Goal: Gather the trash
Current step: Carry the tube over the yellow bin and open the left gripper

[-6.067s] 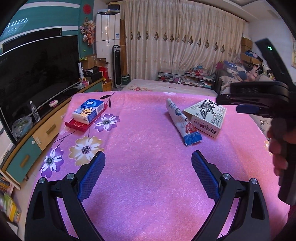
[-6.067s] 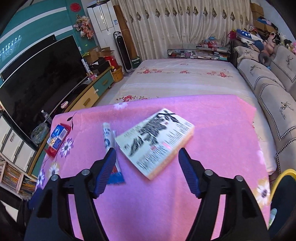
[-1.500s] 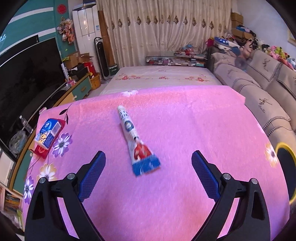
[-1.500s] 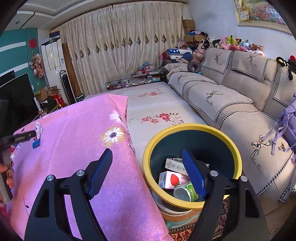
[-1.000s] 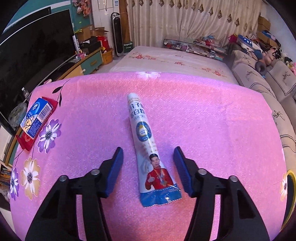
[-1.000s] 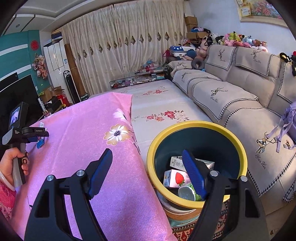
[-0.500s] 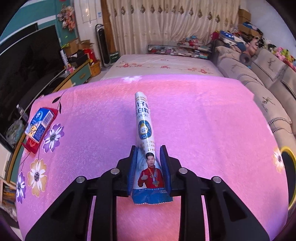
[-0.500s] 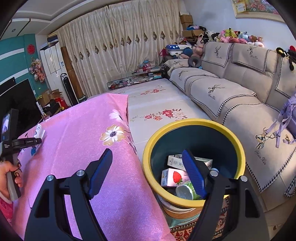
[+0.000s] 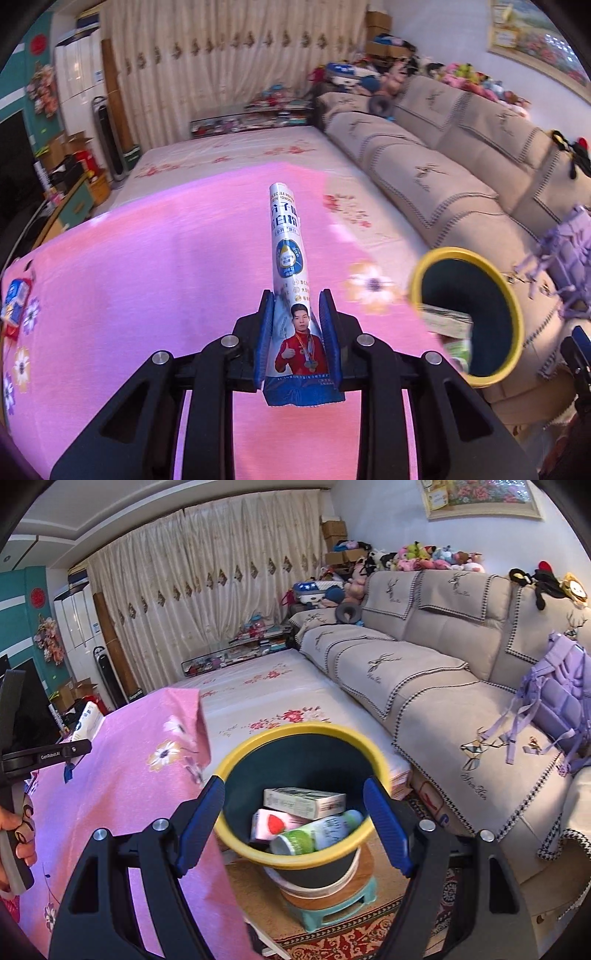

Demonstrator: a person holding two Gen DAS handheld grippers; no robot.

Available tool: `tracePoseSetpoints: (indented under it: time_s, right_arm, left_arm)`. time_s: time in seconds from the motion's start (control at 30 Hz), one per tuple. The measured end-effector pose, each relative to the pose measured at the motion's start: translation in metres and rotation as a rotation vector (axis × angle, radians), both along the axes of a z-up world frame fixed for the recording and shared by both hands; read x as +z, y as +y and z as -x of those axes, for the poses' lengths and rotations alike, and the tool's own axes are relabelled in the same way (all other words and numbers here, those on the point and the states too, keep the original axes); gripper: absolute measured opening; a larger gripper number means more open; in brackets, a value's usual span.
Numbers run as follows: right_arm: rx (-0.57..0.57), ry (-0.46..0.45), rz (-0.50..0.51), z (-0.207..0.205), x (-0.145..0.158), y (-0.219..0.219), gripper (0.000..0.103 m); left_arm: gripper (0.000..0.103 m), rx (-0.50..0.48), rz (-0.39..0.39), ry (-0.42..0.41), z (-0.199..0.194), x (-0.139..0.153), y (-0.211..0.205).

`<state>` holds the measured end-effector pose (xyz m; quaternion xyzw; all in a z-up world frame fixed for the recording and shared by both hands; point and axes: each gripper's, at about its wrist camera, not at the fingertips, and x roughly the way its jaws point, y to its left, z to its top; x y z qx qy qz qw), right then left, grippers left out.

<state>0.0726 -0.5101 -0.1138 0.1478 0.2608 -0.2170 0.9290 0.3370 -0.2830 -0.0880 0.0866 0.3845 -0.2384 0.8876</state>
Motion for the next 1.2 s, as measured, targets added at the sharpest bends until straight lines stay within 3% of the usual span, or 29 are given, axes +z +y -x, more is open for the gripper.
tracePoseSetpoints:
  time_s: [0.13,0.37,0.53,0.73,0.83,1.0,1.2]
  right_arm:
    - [-0.026,0.005,0.006,0.020,0.002,-0.019,0.074]
    - [-0.074,0.012,-0.025,0.048,-0.005,-0.051,0.074]
    - [-0.103,-0.001,-0.044,0.064,-0.008,-0.065,0.074]
    - [-0.123,-0.004,-0.062,0.072,-0.013,-0.078,0.074]
    - [-0.121,0.001,-0.071,0.073,-0.016,-0.079,0.074]
    - [-0.094,-0.010,-0.077,0.073,-0.013,-0.072,0.074]
    - [0.006,-0.031,-0.055,0.073,0.001,-0.036,0.074]
  left_arm:
    - [0.026,-0.106,0.014,0.036,0.021,-0.003,-0.057]
    - [0.026,-0.234,-0.031,0.101,0.048,-0.023,-0.151]
    - [0.026,-0.269,-0.077,0.147,0.056,-0.043,-0.203]
    - [0.031,-0.274,-0.121,0.176,0.057,-0.067,-0.230]
    - [0.060,-0.255,-0.131,0.195,0.057,-0.075,-0.235]
    - [0.072,-0.219,-0.085,0.203,0.064,-0.064,-0.207]
    - [0.094,-0.121,-0.002,0.012,0.103,-0.011,-0.109]
